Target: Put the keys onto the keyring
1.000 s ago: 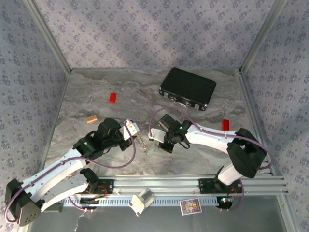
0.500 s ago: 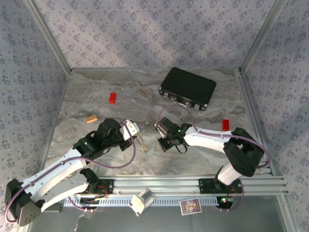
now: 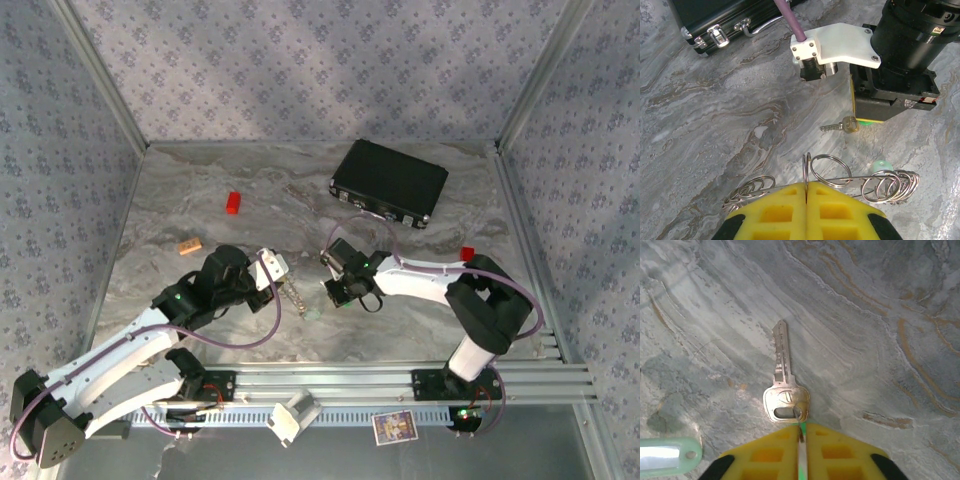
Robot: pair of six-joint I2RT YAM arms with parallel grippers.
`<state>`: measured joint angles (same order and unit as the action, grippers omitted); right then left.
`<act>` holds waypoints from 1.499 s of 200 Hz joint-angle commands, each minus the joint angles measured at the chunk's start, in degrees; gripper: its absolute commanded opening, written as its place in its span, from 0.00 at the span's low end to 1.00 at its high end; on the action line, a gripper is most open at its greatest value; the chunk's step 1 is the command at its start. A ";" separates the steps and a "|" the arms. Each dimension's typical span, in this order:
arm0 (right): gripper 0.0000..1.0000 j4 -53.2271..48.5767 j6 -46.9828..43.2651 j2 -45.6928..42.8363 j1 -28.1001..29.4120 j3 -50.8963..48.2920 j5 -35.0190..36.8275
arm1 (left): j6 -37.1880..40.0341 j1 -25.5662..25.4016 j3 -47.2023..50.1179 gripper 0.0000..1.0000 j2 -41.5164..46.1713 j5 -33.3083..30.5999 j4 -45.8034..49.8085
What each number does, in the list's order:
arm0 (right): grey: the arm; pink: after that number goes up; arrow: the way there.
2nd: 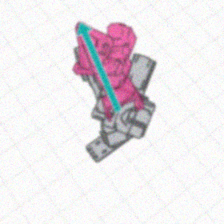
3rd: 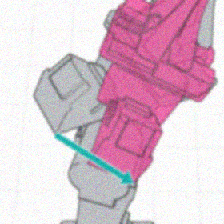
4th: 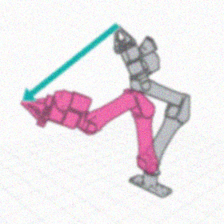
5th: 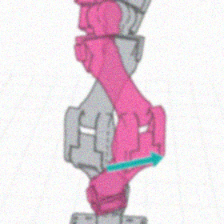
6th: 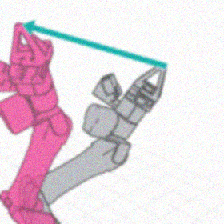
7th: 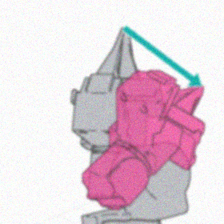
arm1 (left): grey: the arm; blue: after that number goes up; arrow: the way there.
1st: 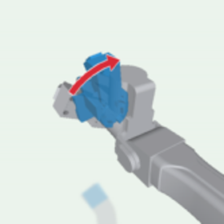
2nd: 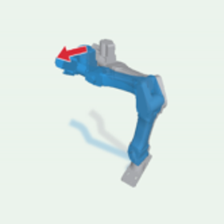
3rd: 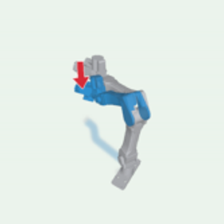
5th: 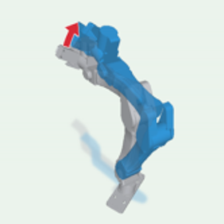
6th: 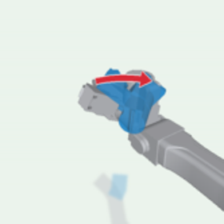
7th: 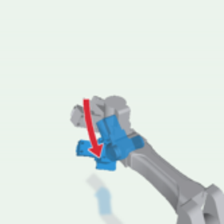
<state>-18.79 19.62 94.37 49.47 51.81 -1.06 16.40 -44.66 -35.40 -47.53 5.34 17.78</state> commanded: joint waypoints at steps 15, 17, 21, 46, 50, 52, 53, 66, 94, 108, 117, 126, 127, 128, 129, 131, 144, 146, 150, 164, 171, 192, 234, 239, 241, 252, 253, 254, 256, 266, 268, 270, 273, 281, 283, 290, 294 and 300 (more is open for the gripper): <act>0.18 0.67 1.13 1.03 -0.33 0.64 -1.84 | -0.67 -0.15 0.15 0.00 0.12 0.97 -2.93; 0.18 0.74 1.17 1.07 -0.27 0.54 -1.91 | -0.72 -0.09 0.15 0.00 0.08 1.00 -2.99; 0.18 0.85 1.17 1.04 -0.33 0.53 -1.92 | -0.76 -0.15 0.22 0.00 0.21 0.99 -3.01; 0.18 0.86 1.21 1.22 -0.34 0.48 -1.88 | -0.74 -0.15 0.55 0.00 0.91 1.02 -3.20; 0.17 0.92 1.26 1.26 -0.32 0.48 -1.89 | -0.74 -0.14 0.43 0.00 0.93 1.07 -3.24; 0.17 0.87 1.22 1.21 -0.27 0.48 -1.85 | -0.75 -0.09 0.51 0.00 0.96 1.05 -3.20; 0.17 0.86 1.26 1.24 -0.31 0.48 -1.85 | -0.76 -0.12 0.55 0.00 0.95 1.02 -3.20; 0.16 0.84 1.30 1.30 -0.24 0.48 -1.89 | -0.73 -0.11 0.52 0.00 1.06 1.06 -3.19; 0.13 0.59 1.38 1.18 -0.25 0.34 -1.33 | -0.76 -0.14 0.42 0.00 0.95 1.09 -3.12; 0.11 0.73 1.41 0.97 -0.17 0.07 -1.02 | -0.74 -0.13 0.42 0.00 0.96 1.00 -3.08; 0.11 0.69 1.48 0.97 -0.17 0.12 -0.93 | -0.76 -0.10 0.42 0.00 1.00 1.02 -3.02; 0.10 0.61 1.40 1.22 -0.15 0.12 -0.87 | -0.76 -0.14 0.42 0.00 0.98 1.00 -3.04; 0.10 0.60 1.39 1.24 -0.16 0.13 -0.87 | -0.76 -0.15 0.42 0.00 1.01 0.99 -3.03; 0.10 0.60 1.39 1.25 -0.16 0.13 -0.87 | -0.76 -0.11 0.42 0.00 1.02 0.99 -3.06; 0.10 0.59 1.39 1.25 -0.16 0.13 -0.87 | -0.76 -0.09 0.42 0.00 0.98 0.99 -3.04; 0.10 0.59 1.39 1.28 -0.10 0.13 -0.90 | -0.76 -0.14 0.42 0.00 0.96 1.01 -3.02; 0.11 0.64 1.39 1.51 -0.07 0.24 -0.88 | -0.76 -0.16 0.42 0.00 0.95 0.99 -3.02; 0.12 0.63 1.35 1.58 -0.05 0.27 -0.88 | -0.76 -0.14 0.37 0.00 1.01 0.98 -3.02; 0.12 0.68 1.36 1.60 -0.06 0.23 -0.90 | -0.76 -0.15 0.41 0.00 0.97 0.94 -2.93; 0.13 0.66 1.39 1.59 -0.05 0.35 -1.01 | -0.70 -0.14 0.42 0.00 1.03 0.90 -2.93; 0.13 0.59 1.27 1.61 -0.08 0.40 -0.97 | -0.67 -0.15 0.44 0.00 0.97 0.97 -2.88; 0.13 0.36 1.21 1.73 -0.06 0.50 -0.89 | -0.67 -0.15 0.36 0.00 0.92 0.98 -2.79; 0.02 0.38 0.90 0.74 0.10 0.44 -0.43 | -0.67 -0.09 0.33 0.00 1.06 0.98 -2.61; 0.00 0.31 0.79 0.29 0.11 0.42 -0.11 | -0.67 -0.09 0.33 0.00 1.08 0.98 -2.51; 0.00 0.26 0.67 0.09 0.14 0.42 0.00 | -0.67 -0.12 0.33 0.00 1.09 0.98 -2.49; 0.00 0.13 0.05 -1.40 0.38 0.28 0.73 | -0.67 -0.09 0.42 0.00 1.16 0.93 -2.57; 0.00 0.10 -0.12 -1.57 0.37 0.29 0.77 | -0.67 -0.08 0.42 0.00 1.14 0.96 -2.57; 0.00 0.08 -0.20 -1.69 0.41 0.26 0.87 | -0.67 -0.12 0.42 0.00 1.18 0.93 -2.62; 0.00 0.07 -0.37 -2.03 0.44 0.18 1.01 | -0.67 -0.15 0.42 0.00 1.16 0.95 -2.59; 0.00 -0.02 -1.62 -4.07 0.71 -0.11 2.12 | -0.76 -0.07 0.49 0.00 1.16 1.03 -2.62; 0.00 -0.02 -1.91 -4.60 0.78 -0.13 2.42 | -0.76 -0.09 0.50 0.00 1.13 1.04 -2.65; 0.00 -0.02 -2.36 -5.04 0.79 -0.20 2.74 | -0.80 -0.08 0.53 0.00 1.12 1.06 -2.66; 0.00 -0.02 -2.75 -5.84 0.81 -0.22 3.13 | -0.84 -0.15 0.56 0.00 1.13 1.13 -2.71; 0.00 -0.01 -4.29 -7.96 0.88 -0.46 4.12 | -1.01 -0.13 0.60 0.00 1.17 1.27 -2.90; 0.00 -0.02 -4.67 -8.50 0.82 -0.48 4.22 | -0.95 -0.15 0.64 0.00 1.20 1.30 -3.01; 0.00 -0.01 -6.25 -10.35 0.65 -0.55 4.30 | -1.10 -0.16 0.75 0.00 1.14 1.49 -3.24; 0.00 -0.09 -7.27 -11.35 0.65 -0.52 4.23 | -1.07 -0.09 0.77 0.00 1.19 1.54 -3.32; 0.00 -0.19 -8.88 -12.72 0.55 -0.50 3.67 | -1.11 -0.15 0.77 0.00 1.20 1.72 -3.45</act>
<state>-18.22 16.93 88.27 49.95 51.31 0.51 16.36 -44.66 -35.07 -47.66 5.37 16.86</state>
